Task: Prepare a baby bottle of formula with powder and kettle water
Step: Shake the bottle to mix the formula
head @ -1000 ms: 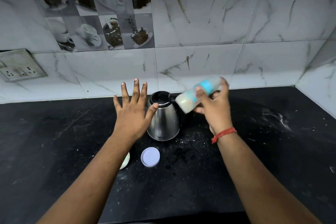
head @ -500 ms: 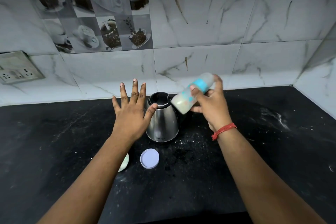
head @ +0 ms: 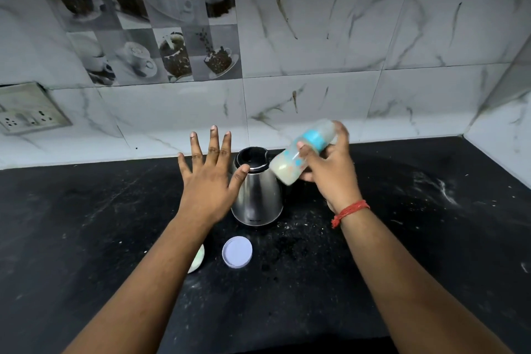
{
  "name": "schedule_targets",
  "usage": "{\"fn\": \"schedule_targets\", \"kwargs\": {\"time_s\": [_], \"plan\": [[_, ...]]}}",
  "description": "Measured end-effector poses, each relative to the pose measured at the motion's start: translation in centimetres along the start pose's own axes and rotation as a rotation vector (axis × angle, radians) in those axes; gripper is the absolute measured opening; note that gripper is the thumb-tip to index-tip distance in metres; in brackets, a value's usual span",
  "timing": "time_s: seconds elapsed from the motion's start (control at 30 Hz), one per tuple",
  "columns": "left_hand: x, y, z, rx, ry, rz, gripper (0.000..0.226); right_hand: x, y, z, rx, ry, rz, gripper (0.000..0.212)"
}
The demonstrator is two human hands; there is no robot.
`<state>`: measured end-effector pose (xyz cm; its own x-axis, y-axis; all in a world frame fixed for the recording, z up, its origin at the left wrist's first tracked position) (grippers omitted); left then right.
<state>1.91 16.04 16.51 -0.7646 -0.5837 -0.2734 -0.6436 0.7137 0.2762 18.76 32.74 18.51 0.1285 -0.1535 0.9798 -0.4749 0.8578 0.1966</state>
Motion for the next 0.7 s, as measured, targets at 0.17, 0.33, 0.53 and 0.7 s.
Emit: {"fn": "schedule_targets", "kwargs": {"time_s": [0.17, 0.33, 0.53, 0.7], "plan": [[0.2, -0.2, -0.1, -0.006, 0.018, 0.002, 0.087, -0.3, 0.1, 0.0, 0.07, -0.059, -0.002, 0.075], [0.3, -0.2, -0.2, -0.006, 0.02, -0.004, 0.083, 0.0, 1.0, -1.4, -0.172, 0.085, -0.048, 0.073], [0.2, 0.0, -0.4, -0.009, 0.002, -0.007, 0.089, -0.1, 0.8, -1.4, -0.119, 0.086, -0.035, 0.071], [0.3, -0.2, -0.6, -0.007, 0.009, -0.002, 0.089, -0.2, 0.4, -0.8, 0.07, -0.021, 0.01, 0.067]]}}
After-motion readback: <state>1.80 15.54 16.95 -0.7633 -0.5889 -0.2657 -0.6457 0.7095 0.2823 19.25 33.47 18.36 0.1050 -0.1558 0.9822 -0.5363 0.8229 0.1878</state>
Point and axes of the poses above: each hand's wrist, its own y-axis towards the middle knuckle, its own z-axis out of the palm, x = y × z, the point moved 2 cm from there along y, towards the middle knuckle, and after that the axes turned 4 degrees about -z, right-handed, at the moved point
